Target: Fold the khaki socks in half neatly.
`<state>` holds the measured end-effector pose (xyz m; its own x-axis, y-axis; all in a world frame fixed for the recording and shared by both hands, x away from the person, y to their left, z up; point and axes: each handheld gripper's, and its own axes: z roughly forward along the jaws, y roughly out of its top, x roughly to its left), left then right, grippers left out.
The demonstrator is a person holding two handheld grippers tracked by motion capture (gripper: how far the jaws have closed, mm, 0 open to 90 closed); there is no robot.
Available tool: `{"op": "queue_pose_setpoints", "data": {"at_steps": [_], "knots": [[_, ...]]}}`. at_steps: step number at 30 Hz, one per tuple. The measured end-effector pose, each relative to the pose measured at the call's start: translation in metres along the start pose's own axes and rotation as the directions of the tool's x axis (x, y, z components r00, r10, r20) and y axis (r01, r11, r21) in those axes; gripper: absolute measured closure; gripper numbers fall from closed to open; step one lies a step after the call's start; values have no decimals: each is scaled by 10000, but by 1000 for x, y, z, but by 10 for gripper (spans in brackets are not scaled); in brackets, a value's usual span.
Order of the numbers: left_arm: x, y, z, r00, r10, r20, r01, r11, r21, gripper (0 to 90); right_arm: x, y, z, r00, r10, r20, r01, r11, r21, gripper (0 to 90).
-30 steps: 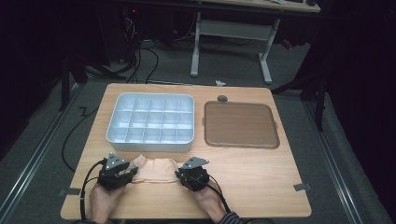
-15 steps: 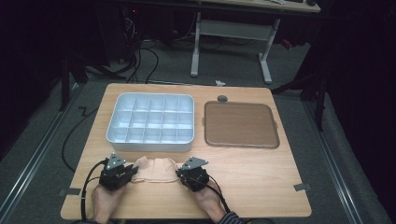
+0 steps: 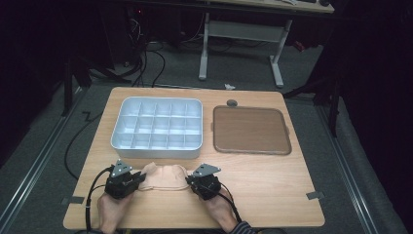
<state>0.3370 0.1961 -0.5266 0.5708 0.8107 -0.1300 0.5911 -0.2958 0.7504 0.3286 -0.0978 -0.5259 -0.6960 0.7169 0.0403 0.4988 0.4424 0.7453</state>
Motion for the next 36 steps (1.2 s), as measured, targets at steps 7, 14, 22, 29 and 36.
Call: {"op": "queue_pose_setpoints", "data": {"at_steps": [7, 14, 22, 29, 36], "knots": [[-8, 4, 0, 9992, 21, 392, -16, 9999, -139, 800, -7, -6, -11, 9998, 148, 100, -147, 9998, -137, 876], [-19, 13, 5, 9977, 252, 626, -246, 9997, -95, 803, -14, -12, -21, 9993, 285, 227, -279, 9993, -265, 877], [-31, 21, 11, 9938, 383, 1046, -356, 9990, -269, 802, -25, -21, -39, 9979, 311, 566, -289, 9988, -392, 876], [-46, 29, 21, 9899, 687, 1243, -647, 9972, -366, 803, -33, -28, -50, 9953, 513, 822, -476, 9978, -460, 876], [-55, 34, 29, 9855, 736, 1531, -681, 9969, -406, 802, -41, -36, -60, 9924, 735, 985, -690, 9965, -475, 876]]}}
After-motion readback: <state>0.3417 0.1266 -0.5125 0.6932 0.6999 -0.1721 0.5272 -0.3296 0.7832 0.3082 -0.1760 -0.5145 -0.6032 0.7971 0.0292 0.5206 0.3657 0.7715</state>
